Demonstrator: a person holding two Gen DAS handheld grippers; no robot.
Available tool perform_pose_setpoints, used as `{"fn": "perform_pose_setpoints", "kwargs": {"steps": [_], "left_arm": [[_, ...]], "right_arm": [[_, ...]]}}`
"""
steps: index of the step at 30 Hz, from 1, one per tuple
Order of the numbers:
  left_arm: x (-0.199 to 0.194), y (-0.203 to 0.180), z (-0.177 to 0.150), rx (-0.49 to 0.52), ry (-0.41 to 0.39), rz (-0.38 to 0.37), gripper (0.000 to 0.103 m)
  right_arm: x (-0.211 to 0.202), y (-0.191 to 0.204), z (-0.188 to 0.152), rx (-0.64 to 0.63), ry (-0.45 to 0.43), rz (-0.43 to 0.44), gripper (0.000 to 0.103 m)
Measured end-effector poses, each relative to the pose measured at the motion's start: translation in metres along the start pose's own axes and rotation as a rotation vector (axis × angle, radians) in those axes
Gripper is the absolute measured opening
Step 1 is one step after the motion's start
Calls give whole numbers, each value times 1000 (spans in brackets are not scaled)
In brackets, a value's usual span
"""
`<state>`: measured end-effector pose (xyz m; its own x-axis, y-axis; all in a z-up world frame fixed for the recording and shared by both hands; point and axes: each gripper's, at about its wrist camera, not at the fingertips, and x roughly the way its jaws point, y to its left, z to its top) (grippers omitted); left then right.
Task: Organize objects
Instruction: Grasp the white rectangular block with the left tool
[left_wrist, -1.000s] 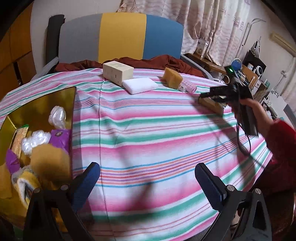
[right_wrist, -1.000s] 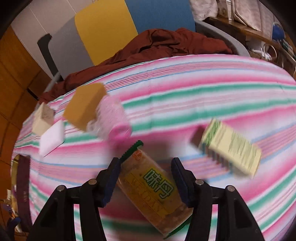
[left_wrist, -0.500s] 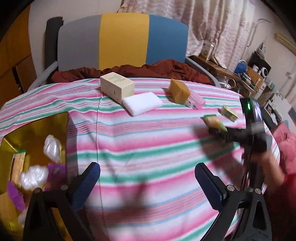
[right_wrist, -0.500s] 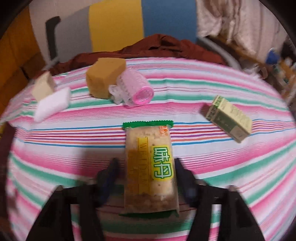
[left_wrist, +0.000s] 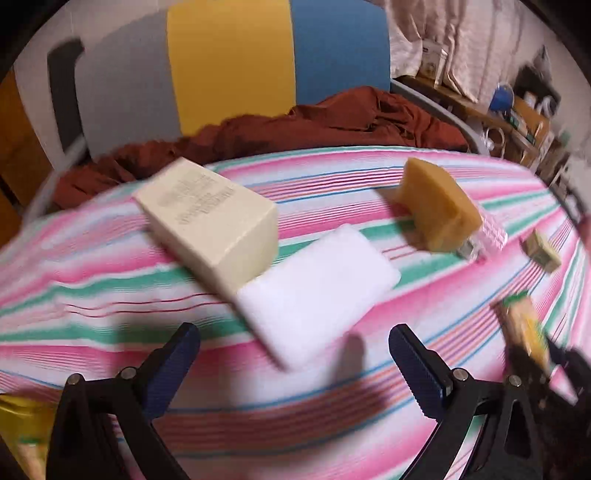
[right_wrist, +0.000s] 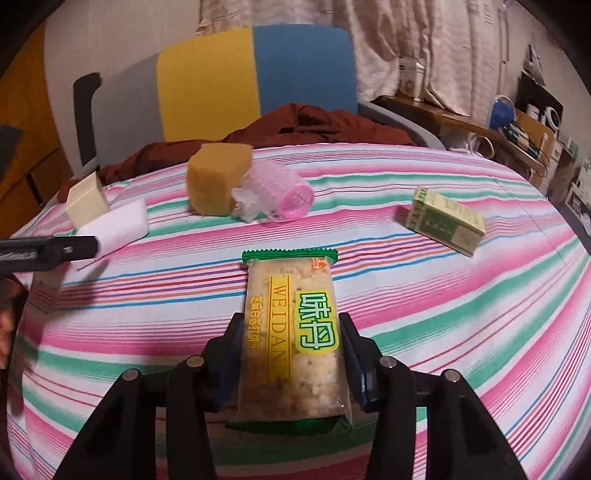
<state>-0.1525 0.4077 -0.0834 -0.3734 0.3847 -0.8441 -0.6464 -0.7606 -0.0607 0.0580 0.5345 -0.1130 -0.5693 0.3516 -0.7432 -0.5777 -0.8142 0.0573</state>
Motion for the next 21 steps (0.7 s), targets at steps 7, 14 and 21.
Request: {"fn": "perform_pose_setpoints", "kwargs": {"steps": [7,14,21], "left_arm": [[-41,-54,-16,122,-80,-346,102],[-41,-70,0,309,-196,40,103],[12,-61,3,197,-35,37,103]], "right_arm": [[-1,-10,-2,47,-17,-5,49],[-3,-17,-2,93,-29,-2,49],[-3,-16,-4,89,-37,-18,49]]}}
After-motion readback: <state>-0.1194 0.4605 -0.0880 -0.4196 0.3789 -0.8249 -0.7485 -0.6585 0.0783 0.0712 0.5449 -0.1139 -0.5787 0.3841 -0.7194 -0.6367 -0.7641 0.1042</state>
